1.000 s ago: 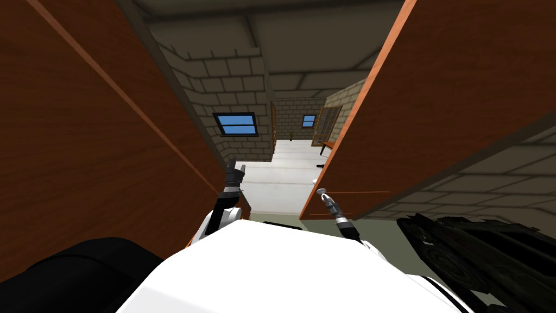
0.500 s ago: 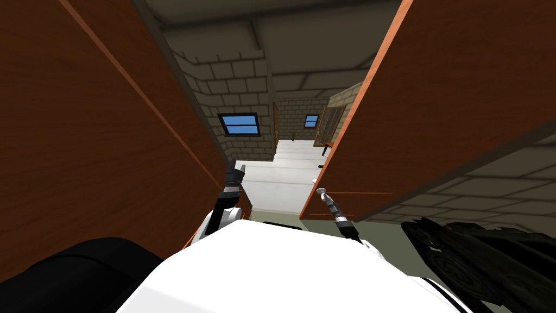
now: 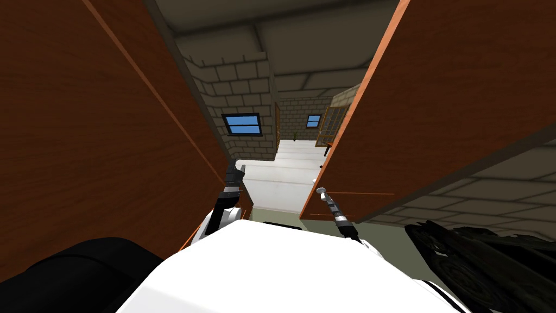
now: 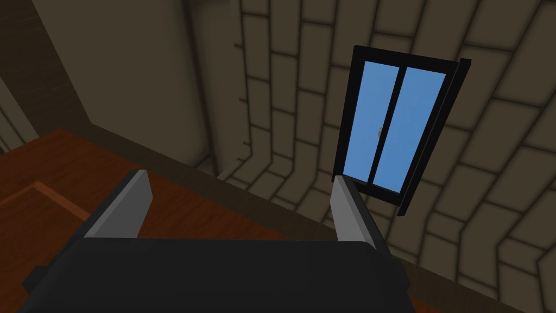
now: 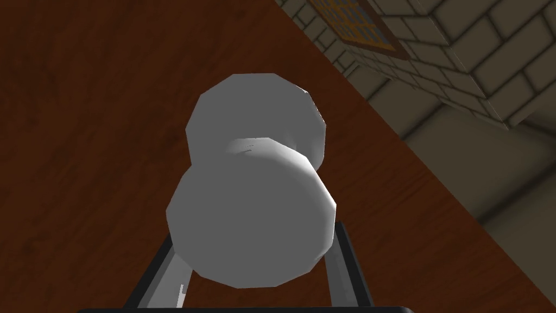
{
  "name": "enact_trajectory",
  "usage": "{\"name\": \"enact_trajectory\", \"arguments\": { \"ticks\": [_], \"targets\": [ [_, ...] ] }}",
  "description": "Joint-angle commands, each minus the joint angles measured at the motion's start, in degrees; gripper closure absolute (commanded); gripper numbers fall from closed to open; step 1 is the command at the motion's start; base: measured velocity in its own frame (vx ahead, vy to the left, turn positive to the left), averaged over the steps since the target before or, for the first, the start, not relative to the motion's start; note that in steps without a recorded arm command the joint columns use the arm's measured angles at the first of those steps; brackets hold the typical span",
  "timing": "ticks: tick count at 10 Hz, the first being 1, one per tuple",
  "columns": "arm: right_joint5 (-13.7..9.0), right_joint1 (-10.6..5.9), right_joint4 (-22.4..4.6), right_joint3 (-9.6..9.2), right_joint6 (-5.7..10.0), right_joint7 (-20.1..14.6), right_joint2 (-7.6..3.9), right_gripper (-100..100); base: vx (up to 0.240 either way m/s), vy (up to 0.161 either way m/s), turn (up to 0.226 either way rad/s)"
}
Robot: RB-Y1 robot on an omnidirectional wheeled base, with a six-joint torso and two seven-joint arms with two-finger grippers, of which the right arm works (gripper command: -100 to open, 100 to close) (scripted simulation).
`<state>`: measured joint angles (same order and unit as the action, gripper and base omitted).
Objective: Pull the door open
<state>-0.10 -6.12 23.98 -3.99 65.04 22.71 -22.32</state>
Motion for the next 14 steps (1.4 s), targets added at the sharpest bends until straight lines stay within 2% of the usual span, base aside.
{"name": "enact_trajectory", "arguments": {
  "ticks": [1, 3, 6, 7, 10, 11, 12, 14],
  "targets": [
    [-0.1, -0.57, -1.2, -0.45, 0.33, -1.6, 0.65, 100, -0.030, -0.023, 0.041],
    [-1.6, -0.50, -0.5, -0.64, -0.45, -5.4, 0.97, 100, -0.051, -0.031, 0.091],
    [-1.6, -0.50, -0.5, -0.64, -0.45, -6.3, 0.97, 100, -0.022, -0.016, 0.010],
    [-2.3, -0.47, -0.2, -0.74, -0.84, -8.6, 1.12, 100, -0.026, -0.011, 0.068],
    [-3.8, -0.41, 0.5, -0.95, -1.66, -13.0, 1.45, 100, -0.049, -0.032, 0.084],
    [-3.8, -0.41, 0.5, -0.95, -1.66, -13.4, 1.45, 100, -0.038, -0.029, 0.037],
    [-4.6, -0.38, 0.9, -1.05, -2.07, -15.6, 1.61, 100, -0.046, -0.030, 0.059],
    [-4.6, -0.38, 0.7, -1.05, -2.07, -15.8, 1.61, 100, -0.026, -0.011, 0.020]
  ]
}}
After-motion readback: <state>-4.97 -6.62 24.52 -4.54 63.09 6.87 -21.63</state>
